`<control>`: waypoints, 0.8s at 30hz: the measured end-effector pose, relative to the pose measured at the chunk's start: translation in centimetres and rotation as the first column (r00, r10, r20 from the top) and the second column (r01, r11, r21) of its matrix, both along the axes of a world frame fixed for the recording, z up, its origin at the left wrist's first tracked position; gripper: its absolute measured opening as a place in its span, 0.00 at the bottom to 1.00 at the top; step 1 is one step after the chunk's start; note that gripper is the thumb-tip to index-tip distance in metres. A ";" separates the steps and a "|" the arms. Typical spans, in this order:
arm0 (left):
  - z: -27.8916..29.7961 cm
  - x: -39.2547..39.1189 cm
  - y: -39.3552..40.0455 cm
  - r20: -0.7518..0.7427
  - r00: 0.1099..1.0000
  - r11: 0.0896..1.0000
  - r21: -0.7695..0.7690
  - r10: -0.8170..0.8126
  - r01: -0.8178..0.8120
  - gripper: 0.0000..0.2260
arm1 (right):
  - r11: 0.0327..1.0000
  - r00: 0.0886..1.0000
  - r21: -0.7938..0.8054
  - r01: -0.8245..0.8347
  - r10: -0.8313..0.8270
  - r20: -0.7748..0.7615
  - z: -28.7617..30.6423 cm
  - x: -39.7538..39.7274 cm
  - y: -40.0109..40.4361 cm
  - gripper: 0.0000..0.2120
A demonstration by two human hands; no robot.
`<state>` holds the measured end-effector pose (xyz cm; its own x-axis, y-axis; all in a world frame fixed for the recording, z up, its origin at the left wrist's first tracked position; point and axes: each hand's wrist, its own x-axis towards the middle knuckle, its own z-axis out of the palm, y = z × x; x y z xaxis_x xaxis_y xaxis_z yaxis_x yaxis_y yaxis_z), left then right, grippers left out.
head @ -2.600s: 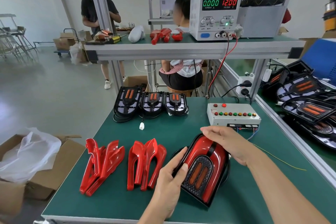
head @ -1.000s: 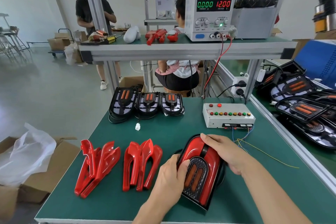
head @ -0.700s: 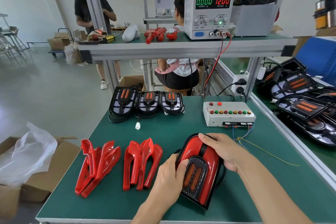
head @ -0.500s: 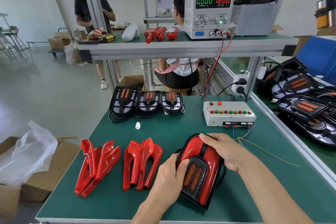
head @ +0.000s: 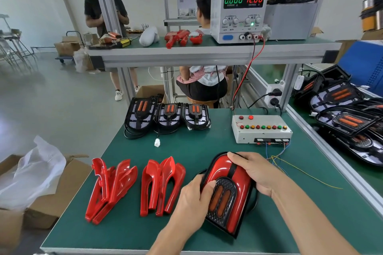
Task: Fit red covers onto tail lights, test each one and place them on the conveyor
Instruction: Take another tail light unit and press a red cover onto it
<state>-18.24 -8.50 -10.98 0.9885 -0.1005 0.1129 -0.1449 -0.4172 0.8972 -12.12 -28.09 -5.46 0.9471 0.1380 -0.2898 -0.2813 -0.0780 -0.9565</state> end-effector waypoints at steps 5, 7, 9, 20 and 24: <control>0.0 -0.1 0.3 -0.064 0.998 0.998 -0.054 -0.029 0.026 0.15 | 1.000 1.000 0.027 -0.001 0.002 -0.022 -0.4 -0.3 -0.5 0.22; -0.3 -0.2 0.7 -0.088 0.996 0.985 -0.172 -0.023 0.007 0.15 | 0.995 0.996 0.055 0.084 -0.082 -0.032 -1.0 -0.2 -0.7 0.22; -0.6 -0.8 1.0 -0.131 0.991 0.955 -0.297 -0.030 -0.010 0.15 | 0.980 0.983 0.096 0.177 -0.170 -0.073 -1.3 0.0 -1.0 0.20; -1.2 -2.0 0.7 -0.247 0.967 0.833 -0.545 -0.057 -0.090 0.13 | 0.951 0.960 0.143 0.274 -0.261 -0.100 -1.4 -0.5 -0.9 0.13; -1.3 -2.2 1.1 -0.230 0.966 0.782 -0.621 -0.122 -0.049 0.14 | 0.950 0.959 0.140 0.279 -0.269 -0.088 -1.1 -0.7 -0.8 0.12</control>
<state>-20.43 -7.44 -12.27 0.9882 -0.1302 -0.0802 0.1099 0.2399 0.9646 -12.84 -28.86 -6.56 0.9337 -0.0775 -0.3495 -0.3353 0.1529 -0.9296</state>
